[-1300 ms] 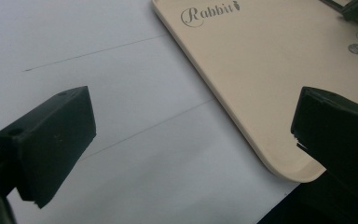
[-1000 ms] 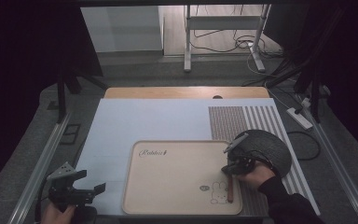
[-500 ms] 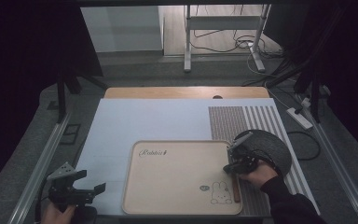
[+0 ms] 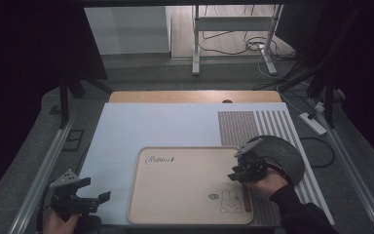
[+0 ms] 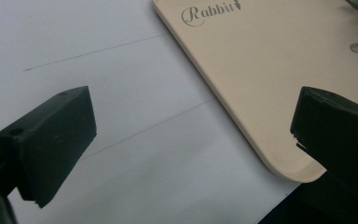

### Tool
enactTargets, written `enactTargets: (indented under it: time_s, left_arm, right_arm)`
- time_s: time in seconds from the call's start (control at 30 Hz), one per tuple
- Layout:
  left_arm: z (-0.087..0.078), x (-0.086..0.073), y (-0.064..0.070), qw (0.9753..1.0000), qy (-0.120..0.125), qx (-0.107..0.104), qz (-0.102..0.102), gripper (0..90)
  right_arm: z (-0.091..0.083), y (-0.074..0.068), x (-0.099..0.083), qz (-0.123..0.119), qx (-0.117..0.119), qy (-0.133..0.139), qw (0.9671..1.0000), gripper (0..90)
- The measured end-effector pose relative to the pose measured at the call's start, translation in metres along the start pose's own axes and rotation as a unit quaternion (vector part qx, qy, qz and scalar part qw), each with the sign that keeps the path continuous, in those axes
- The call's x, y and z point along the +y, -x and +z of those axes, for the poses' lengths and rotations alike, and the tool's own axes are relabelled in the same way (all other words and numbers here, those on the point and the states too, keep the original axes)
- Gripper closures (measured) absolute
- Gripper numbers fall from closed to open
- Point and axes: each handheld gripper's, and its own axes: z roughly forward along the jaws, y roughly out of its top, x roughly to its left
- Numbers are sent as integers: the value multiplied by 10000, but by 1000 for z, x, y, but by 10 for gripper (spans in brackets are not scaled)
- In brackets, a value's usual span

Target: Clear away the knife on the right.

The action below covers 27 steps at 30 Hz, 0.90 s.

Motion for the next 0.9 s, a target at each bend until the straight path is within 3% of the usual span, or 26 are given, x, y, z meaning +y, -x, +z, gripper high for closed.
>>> enactTargets:
  time_s: [0.2,0.4,0.57,0.77,0.9]
  left_arm:
    - [0,0,0,10000,2,-3,-3,2]
    - [0,0,0,10000,-4,-2,4,2]
    - [0,0,0,10000,-9,0,5,2]
    - [0,0,0,10000,-15,2,5,2]
    - [0,0,0,10000,-12,-1,3,2]
  right_arm:
    - [-4,-1,1,101,-67,167,9998,409]
    - [-8,-4,1,63,-322,325,9989,255]
    - [-7,-7,1,61,-472,363,9982,59]
    - [-8,-10,-2,-37,-453,386,9982,20]
    - [-11,-9,-5,79,-498,510,9974,0]
